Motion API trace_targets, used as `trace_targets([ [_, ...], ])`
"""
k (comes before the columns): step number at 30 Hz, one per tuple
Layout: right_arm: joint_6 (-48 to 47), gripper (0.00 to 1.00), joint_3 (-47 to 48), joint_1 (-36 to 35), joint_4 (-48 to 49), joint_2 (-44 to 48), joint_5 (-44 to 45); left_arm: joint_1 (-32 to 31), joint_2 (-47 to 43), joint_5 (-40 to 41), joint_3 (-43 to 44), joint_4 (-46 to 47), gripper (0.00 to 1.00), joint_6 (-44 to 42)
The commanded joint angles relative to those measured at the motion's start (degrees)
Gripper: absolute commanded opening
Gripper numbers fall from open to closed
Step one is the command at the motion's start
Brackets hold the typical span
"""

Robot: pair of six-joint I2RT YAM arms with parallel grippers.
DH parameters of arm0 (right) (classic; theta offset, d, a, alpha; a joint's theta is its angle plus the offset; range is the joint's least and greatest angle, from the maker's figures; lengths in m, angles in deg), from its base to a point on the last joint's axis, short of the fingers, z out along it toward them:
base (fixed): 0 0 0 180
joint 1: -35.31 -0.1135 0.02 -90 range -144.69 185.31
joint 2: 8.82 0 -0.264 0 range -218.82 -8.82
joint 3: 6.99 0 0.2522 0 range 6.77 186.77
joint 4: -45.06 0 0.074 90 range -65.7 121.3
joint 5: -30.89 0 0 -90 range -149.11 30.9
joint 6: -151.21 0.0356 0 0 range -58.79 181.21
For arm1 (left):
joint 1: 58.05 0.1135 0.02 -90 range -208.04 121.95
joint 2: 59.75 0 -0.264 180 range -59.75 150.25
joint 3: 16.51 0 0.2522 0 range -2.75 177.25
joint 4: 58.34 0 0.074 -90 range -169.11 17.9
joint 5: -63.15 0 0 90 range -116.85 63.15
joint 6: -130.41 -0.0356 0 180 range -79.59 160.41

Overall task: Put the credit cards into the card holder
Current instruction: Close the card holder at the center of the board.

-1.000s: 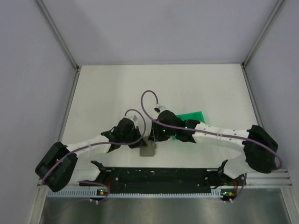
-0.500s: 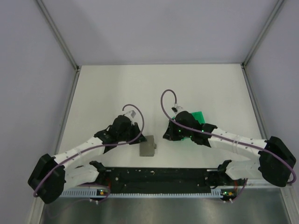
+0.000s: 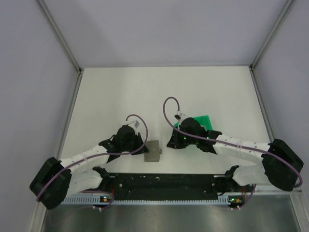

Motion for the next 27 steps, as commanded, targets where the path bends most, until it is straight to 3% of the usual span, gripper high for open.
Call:
trace_targets([
  [1,-0.9,0.05,-0.7,0.1,7.2,-1.8,-2.4,-0.1,2.0,0.8,-1.1,6.7,0.05,-1.4],
  [17,1.1,0.02,-1.4,0.1,11.6,-7.0,-4.0,-0.3,1.3,3.4,-4.1,7.3,0.00,-1.7],
  [27,3.2,0.01,-0.9,0.0,15.9,-12.1,-6.5,-0.3,1.2,2.6,-7.9,12.8,0.00,1.9],
])
